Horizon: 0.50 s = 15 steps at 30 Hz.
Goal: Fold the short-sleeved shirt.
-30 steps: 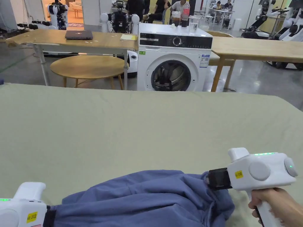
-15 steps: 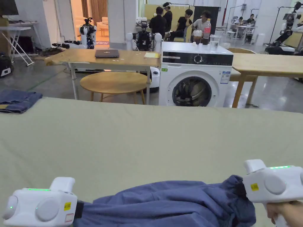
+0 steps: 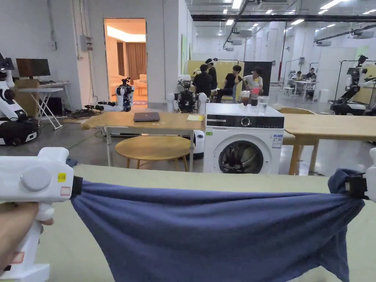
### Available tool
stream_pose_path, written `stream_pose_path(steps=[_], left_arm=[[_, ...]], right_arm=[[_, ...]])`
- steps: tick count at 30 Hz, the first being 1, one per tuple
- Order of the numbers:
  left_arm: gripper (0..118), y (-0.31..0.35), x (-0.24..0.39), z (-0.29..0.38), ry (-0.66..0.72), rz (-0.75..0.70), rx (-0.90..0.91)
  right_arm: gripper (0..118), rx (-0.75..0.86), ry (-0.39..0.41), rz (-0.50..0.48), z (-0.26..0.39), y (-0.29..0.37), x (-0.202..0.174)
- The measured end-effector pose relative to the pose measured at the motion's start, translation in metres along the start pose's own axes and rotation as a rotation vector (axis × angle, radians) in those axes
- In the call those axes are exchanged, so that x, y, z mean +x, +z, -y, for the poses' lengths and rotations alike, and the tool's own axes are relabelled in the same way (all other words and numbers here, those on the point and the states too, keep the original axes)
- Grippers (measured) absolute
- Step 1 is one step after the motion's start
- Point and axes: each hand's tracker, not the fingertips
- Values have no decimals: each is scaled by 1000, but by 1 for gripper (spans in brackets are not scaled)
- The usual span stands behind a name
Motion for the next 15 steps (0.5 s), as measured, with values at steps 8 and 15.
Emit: stream_pose_path(steps=[8,15], left_arm=[[0,27,21,-49,7,-43,93],[0,4,43,-84,-14,-84,119]], right_arm=[[5,91,-50,7,-39,44,3],[5,122,-22,84,-69,23,-3]])
